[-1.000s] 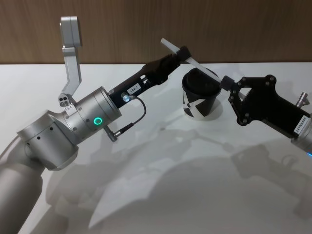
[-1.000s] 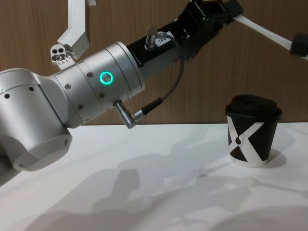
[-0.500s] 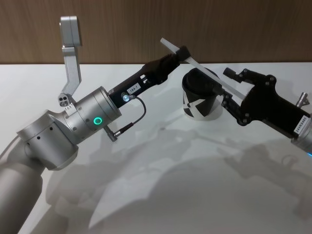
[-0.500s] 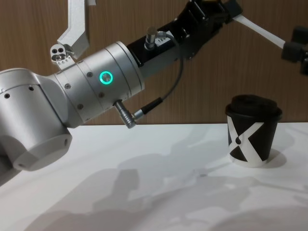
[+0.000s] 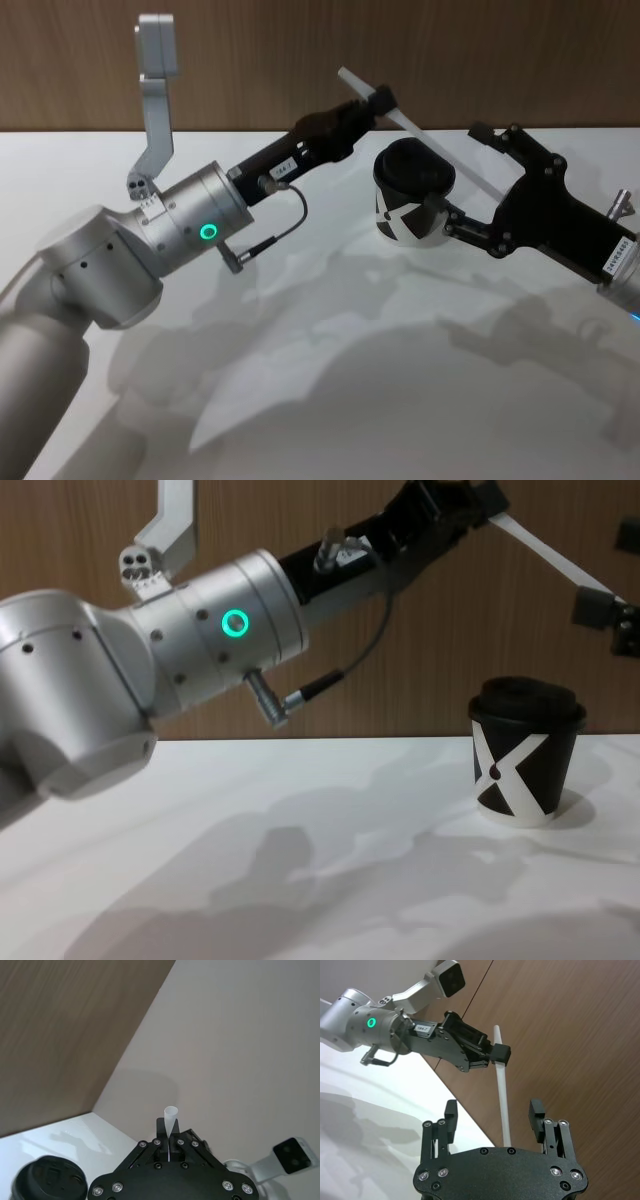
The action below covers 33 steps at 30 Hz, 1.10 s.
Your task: Pick up the straw with one hand, pass it to the other hand, and insert it into the cup.
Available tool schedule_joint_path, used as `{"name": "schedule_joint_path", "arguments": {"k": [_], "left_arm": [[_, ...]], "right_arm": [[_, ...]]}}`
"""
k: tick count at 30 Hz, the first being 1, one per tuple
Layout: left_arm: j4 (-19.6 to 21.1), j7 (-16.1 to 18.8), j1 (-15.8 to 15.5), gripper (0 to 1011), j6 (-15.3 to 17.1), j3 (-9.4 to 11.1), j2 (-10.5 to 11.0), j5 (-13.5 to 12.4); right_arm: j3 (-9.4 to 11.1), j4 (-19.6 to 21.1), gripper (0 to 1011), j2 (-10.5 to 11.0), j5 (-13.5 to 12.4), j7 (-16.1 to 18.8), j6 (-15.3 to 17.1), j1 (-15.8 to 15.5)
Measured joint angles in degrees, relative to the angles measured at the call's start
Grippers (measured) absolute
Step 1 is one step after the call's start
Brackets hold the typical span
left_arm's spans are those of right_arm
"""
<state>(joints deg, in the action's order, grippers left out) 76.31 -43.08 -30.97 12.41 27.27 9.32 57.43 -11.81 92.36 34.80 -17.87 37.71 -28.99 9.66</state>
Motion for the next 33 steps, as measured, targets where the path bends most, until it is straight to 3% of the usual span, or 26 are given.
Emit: {"name": "schedule_joint_path", "arguments": {"k": [8,22,33], "left_arm": [[-0.8,2.5,-3.2,15,-1.6,1.1,0.0,-3.4],[-2.0,4.1,-9.3,16,-2.2,4.0,1.3,-8.4],[-0.7,5.2,-13.4,15,1.6,6.6,3.7,-11.6]], "right_arm": [[0.0,0.0,1001,0.0,0.0,0.0,0.0,0.0],[0.0,0.0,1001,0.0,0.0,0.0,0.0,0.0],[0.0,0.0,1001,0.0,0.0,0.0,0.0,0.0]]}}
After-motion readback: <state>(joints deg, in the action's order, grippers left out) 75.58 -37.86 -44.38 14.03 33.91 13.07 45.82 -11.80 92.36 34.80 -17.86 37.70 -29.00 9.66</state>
